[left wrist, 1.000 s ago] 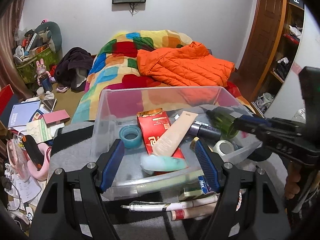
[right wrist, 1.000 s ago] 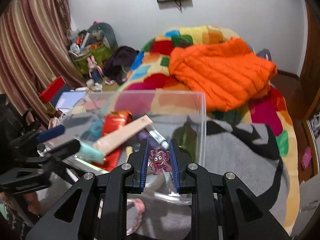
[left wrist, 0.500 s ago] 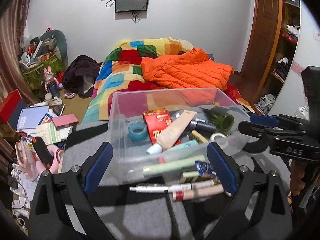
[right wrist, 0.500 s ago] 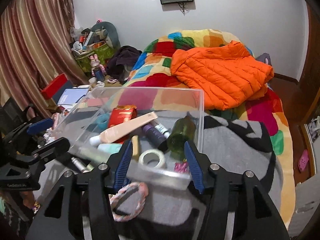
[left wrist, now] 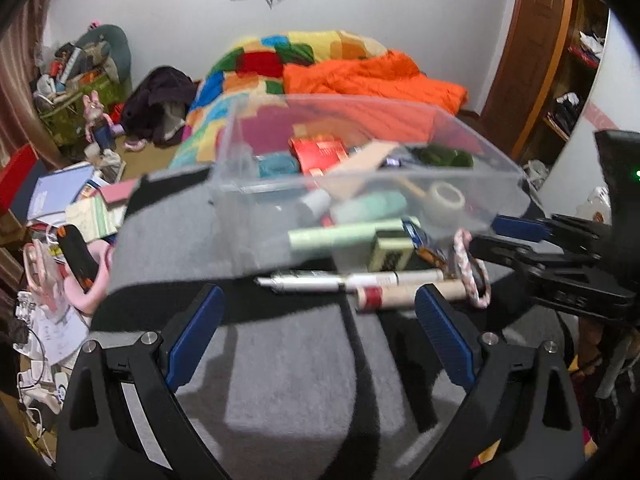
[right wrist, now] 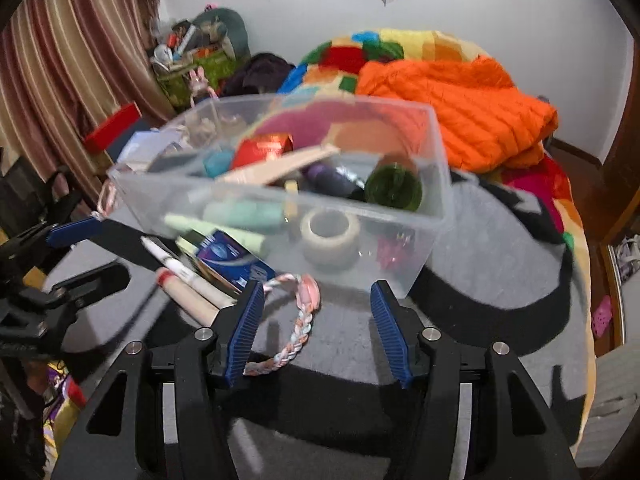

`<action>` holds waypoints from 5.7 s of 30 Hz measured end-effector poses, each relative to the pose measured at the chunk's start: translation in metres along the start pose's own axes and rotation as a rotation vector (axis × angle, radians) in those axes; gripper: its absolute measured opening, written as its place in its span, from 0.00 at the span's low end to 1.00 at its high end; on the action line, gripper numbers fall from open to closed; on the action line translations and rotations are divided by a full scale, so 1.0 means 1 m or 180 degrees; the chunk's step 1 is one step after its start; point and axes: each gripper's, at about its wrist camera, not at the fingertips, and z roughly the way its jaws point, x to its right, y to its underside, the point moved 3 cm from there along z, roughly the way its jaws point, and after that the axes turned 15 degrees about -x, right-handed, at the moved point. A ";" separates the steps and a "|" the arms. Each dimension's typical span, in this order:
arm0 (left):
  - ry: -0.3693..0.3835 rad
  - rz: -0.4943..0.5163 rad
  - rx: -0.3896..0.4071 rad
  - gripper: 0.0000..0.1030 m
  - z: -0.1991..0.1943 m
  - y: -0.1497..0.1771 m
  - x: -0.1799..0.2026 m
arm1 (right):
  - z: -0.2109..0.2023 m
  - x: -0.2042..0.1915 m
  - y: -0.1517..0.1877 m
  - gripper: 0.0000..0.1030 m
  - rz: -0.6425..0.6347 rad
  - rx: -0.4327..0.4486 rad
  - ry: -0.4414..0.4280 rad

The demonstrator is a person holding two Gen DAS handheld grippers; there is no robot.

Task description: Organize objects

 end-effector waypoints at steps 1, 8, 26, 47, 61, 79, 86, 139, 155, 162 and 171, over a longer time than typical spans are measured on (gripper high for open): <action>0.0000 0.0024 -0.0030 0.94 0.003 -0.001 0.002 | 0.007 0.000 0.000 0.35 -0.0017 -0.0078 -0.0023; 0.0078 0.0231 -0.0136 0.94 0.017 -0.006 0.026 | 0.018 -0.004 -0.001 0.11 -0.0122 -0.0154 -0.0005; -0.0026 0.0329 -0.0406 0.94 0.048 -0.012 0.068 | -0.026 0.041 0.032 0.10 0.0287 0.0181 -0.0081; 0.0068 0.0003 0.0245 0.81 -0.021 0.000 0.035 | -0.060 0.014 0.017 0.10 0.0108 0.0505 -0.0187; -0.0031 0.0006 0.0678 0.81 -0.053 -0.058 0.019 | -0.070 0.001 -0.059 0.11 0.0153 0.0810 -0.0213; -0.0022 -0.0108 0.0349 0.92 -0.003 -0.077 0.007 | -0.025 0.003 -0.062 0.32 0.0152 0.0482 -0.0074; 0.0058 -0.0062 0.0391 0.99 -0.021 -0.058 0.004 | -0.048 -0.005 -0.041 0.35 -0.0024 0.0587 -0.0136; 0.0079 -0.0137 0.0250 1.00 -0.021 0.019 -0.028 | 0.006 -0.094 0.030 0.10 -0.1438 -0.0333 -0.0215; -0.0325 0.0313 -0.0087 0.63 0.033 -0.028 0.044 | -0.074 0.009 0.052 0.10 -0.0527 0.0264 -0.0403; -0.0384 0.0378 -0.0165 0.40 0.046 -0.033 0.051 | -0.081 0.012 0.033 0.10 -0.0369 0.0454 -0.0498; -0.0199 0.0306 -0.0084 0.23 0.040 -0.022 0.044 | -0.066 0.005 -0.025 0.10 -0.0196 0.0502 -0.0535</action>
